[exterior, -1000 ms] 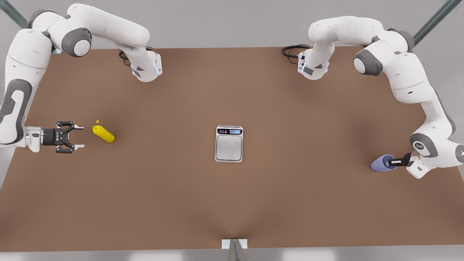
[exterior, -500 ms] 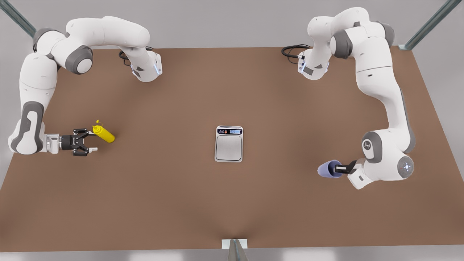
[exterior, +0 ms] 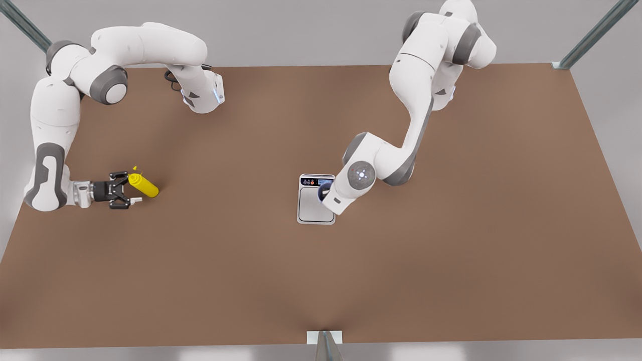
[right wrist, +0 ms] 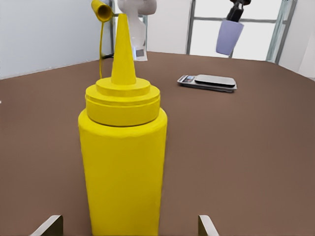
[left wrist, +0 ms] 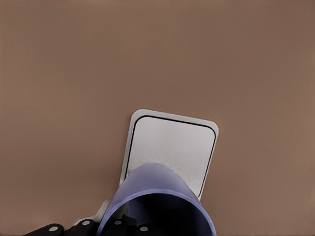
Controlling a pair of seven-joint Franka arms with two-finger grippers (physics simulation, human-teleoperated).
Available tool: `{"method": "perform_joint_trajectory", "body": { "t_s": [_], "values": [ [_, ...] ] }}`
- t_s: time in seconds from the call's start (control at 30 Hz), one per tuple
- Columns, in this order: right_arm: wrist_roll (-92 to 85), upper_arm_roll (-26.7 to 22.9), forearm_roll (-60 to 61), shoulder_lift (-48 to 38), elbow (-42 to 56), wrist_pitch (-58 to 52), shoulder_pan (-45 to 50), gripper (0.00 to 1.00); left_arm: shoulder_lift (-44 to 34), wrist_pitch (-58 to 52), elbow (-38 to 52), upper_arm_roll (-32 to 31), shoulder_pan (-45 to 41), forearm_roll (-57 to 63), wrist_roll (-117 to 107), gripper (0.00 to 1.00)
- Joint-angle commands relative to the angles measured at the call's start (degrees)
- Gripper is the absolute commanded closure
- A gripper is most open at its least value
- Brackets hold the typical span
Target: Move cup to the weight, pick up sauce bottle, pour sauce
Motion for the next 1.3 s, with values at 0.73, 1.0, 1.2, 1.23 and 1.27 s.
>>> {"method": "perform_joint_trajectory", "body": {
  "t_s": [0.73, 1.0, 1.2, 1.23, 1.27],
  "values": [
    [-5.2, 1.1, 2.4, 1.1, -0.6, -2.1, 0.5, 0.09, 6.7, 4.6, 5.0, -1.6, -0.6, -1.5, -1.6, 0.00],
    [-4.8, 1.1, 2.3, 1.1, -0.7, -2.2, 0.5, 0.50, 1.5, -11.0, 10.4, 7.5, 1.0, -1.5, 4.1, 0.00],
    [-4.3, 1.1, 2.2, 0.5, -0.8, -2.3, 0.5, 0.51, -7.2, -27.4, 10.3, 25.5, 11.6, 2.7, 40.4, 0.00],
    [-4.2, 1.1, 2.2, 0.5, -0.8, -2.4, 0.5, 0.51, -13.2, -27.3, 10.1, 10.7, 20.5, 14.2, 39.9, 0.00],
    [-4.2, 1.1, 2.2, 0.4, -0.9, -2.3, 0.6, 0.51, -17.3, -27.2, 10.0, -1.5, 31.0, 19.1, 40.4, 0.00]
  ]
}}
